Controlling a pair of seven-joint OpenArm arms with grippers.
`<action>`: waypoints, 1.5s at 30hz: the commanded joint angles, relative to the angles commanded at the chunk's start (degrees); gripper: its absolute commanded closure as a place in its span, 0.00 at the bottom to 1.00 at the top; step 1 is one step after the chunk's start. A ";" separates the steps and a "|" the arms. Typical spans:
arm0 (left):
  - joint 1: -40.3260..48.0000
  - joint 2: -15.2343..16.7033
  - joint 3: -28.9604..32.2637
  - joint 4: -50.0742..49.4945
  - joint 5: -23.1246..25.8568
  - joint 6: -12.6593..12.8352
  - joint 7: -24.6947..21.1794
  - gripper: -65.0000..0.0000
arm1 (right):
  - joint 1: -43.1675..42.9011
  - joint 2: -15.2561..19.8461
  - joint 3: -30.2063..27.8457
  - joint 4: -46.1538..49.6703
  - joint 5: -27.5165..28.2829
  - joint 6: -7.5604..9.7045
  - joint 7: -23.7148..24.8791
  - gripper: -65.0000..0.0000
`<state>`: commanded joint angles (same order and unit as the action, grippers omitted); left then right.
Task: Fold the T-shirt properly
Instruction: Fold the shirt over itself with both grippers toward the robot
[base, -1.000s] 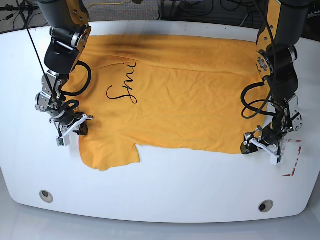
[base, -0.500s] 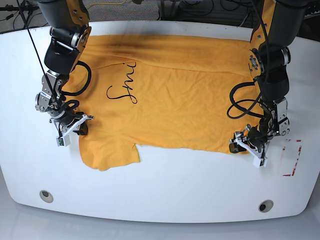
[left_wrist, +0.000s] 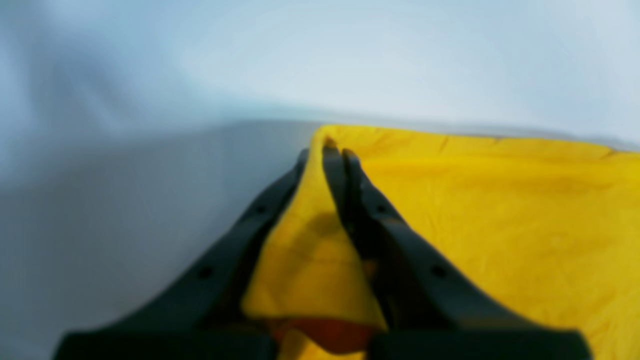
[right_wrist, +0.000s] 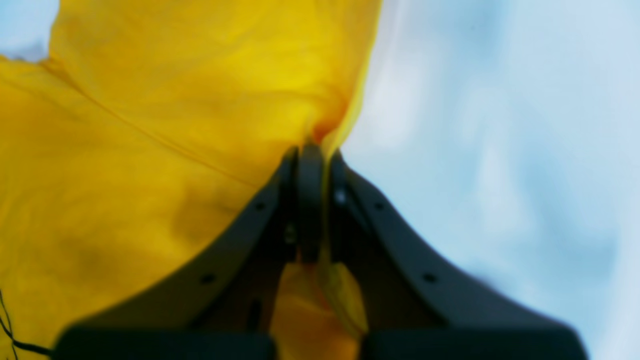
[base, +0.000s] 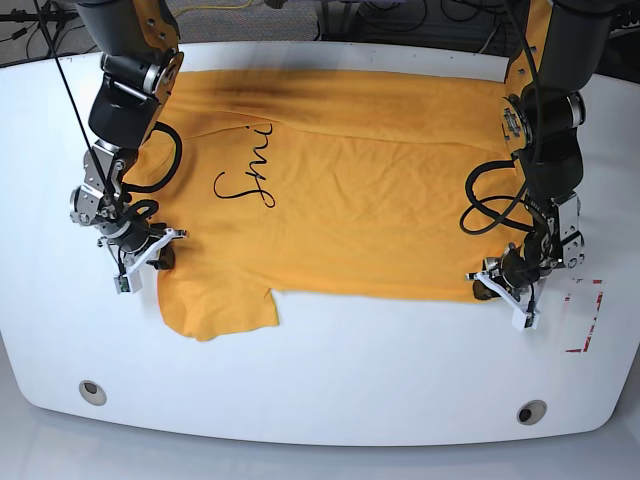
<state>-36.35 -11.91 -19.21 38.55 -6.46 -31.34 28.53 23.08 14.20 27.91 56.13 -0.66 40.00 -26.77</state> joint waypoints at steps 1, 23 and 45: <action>0.26 0.00 -0.18 1.67 -0.09 -0.09 1.32 1.00 | 0.00 0.00 0.00 0.97 0.00 0.00 -0.97 1.00; 6.77 0.18 -0.26 29.80 -0.09 -8.66 18.46 1.00 | -5.01 0.09 0.09 29.71 0.18 0.00 -20.66 1.00; 27.43 -1.14 -0.44 59.87 0.09 -8.66 31.82 1.00 | -28.57 -2.20 0.26 56.44 0.53 0.00 -28.92 1.00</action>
<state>-8.92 -13.05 -19.65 98.42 -6.37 -40.00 60.35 -5.49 12.00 28.18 112.57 -0.13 40.00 -55.69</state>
